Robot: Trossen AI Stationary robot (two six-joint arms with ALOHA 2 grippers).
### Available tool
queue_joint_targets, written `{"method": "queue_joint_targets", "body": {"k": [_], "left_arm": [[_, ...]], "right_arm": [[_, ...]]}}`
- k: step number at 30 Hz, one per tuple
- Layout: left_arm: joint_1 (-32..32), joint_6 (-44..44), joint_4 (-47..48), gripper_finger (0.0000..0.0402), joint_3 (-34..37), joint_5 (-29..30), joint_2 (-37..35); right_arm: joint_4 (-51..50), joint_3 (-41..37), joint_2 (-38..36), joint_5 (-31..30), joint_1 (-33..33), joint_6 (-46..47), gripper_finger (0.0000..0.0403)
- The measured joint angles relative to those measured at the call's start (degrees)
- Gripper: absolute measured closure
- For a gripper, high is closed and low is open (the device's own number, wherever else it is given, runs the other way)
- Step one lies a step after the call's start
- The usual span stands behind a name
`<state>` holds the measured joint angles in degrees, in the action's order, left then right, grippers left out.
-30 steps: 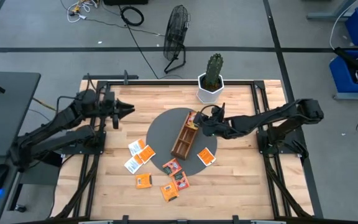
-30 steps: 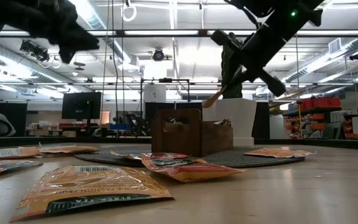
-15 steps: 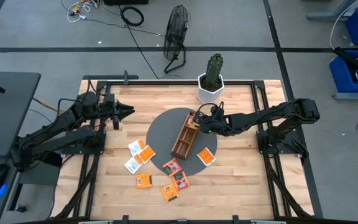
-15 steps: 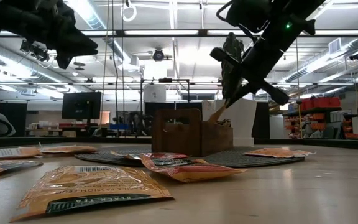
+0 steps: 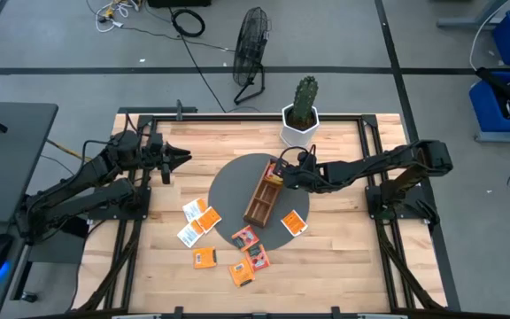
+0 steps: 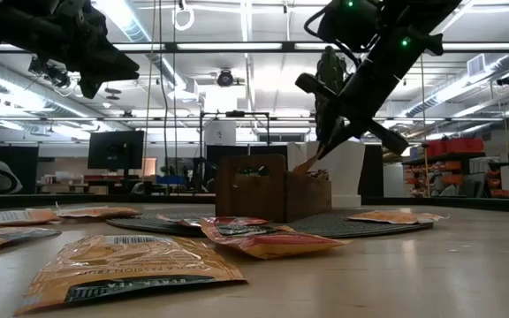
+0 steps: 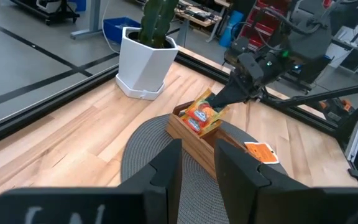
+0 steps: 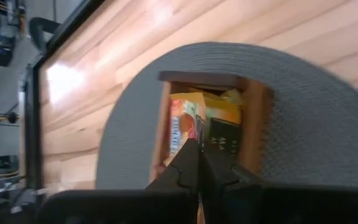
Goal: Pick & Place Tea
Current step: Put the orange tea bag into the top section of the wooden organizer
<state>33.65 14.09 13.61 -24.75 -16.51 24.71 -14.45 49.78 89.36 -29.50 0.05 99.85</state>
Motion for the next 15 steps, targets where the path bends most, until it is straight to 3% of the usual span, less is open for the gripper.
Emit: {"method": "queue_joint_targets", "body": {"k": [7,15], "left_arm": [[0.0,0.07,0.07,0.0305,0.0,0.0,0.0],[-0.02,-0.2,0.26,0.0305,0.0,0.19,0.0]], "right_arm": [[0.85,0.04,0.28,0.01,-0.04,0.2,0.0399],[1.08,0.04,0.28,0.63,-0.04,0.34,0.0366]]}}
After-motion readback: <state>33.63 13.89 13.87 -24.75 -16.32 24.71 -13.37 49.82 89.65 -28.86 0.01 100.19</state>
